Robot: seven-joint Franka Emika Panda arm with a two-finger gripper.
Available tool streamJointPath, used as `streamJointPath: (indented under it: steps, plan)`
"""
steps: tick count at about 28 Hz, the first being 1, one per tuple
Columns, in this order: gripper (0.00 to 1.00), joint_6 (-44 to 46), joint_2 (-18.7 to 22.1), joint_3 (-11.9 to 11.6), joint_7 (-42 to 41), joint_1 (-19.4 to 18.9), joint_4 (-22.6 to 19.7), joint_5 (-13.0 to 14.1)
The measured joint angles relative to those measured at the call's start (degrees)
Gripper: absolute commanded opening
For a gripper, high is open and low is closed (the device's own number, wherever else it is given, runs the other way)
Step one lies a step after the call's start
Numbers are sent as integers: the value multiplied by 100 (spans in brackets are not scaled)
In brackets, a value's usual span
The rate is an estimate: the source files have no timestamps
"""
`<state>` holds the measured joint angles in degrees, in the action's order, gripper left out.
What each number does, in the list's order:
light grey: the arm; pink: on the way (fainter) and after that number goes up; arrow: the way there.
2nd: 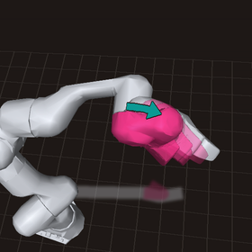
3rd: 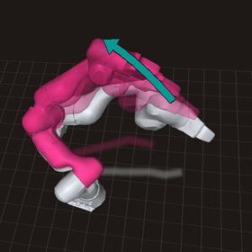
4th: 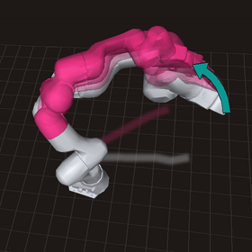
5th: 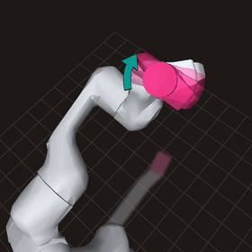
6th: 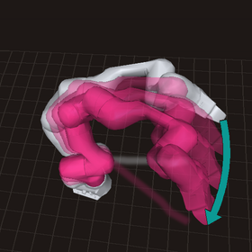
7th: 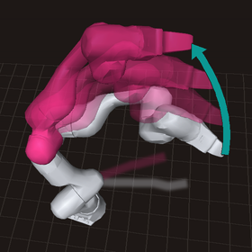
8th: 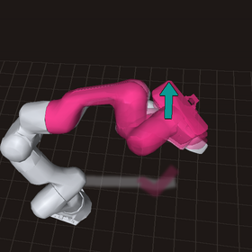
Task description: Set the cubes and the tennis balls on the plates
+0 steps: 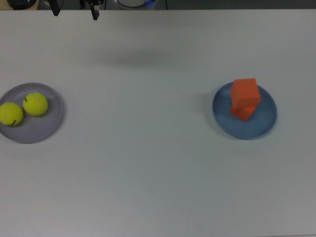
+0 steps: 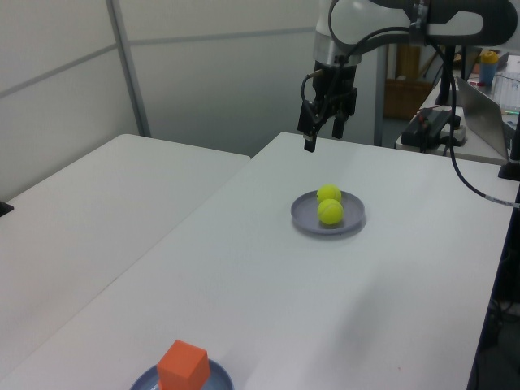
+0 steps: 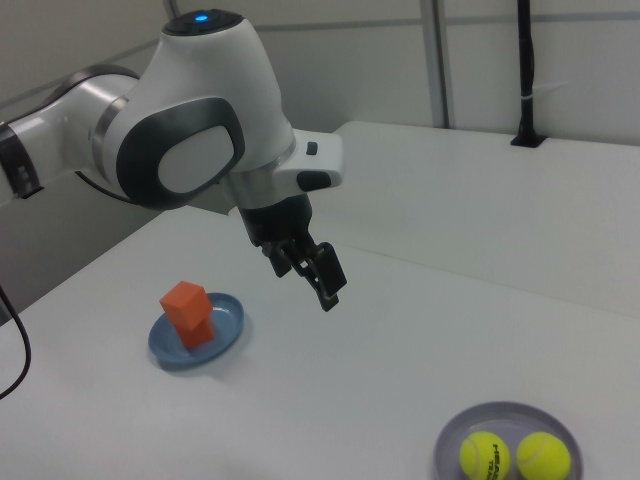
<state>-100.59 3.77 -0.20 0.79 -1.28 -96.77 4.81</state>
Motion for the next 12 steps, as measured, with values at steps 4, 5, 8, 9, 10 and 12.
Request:
streamJointPath:
  steps: [4, 5, 8, 9, 10, 12]
  plan:
    - [100, -143, -4, -10, 135, 12, 44, 253]
    - [100, -187, -1, -13, 176, 25, 73, 317]
    - [100, -209, 15, -43, 231, 61, 182, 421]
    - [100, -209, 28, -51, 236, 74, 208, 440]
    - [100, -209, 35, -51, 240, 82, 214, 445]
    - [100, -209, 45, -51, 251, 88, 214, 448]
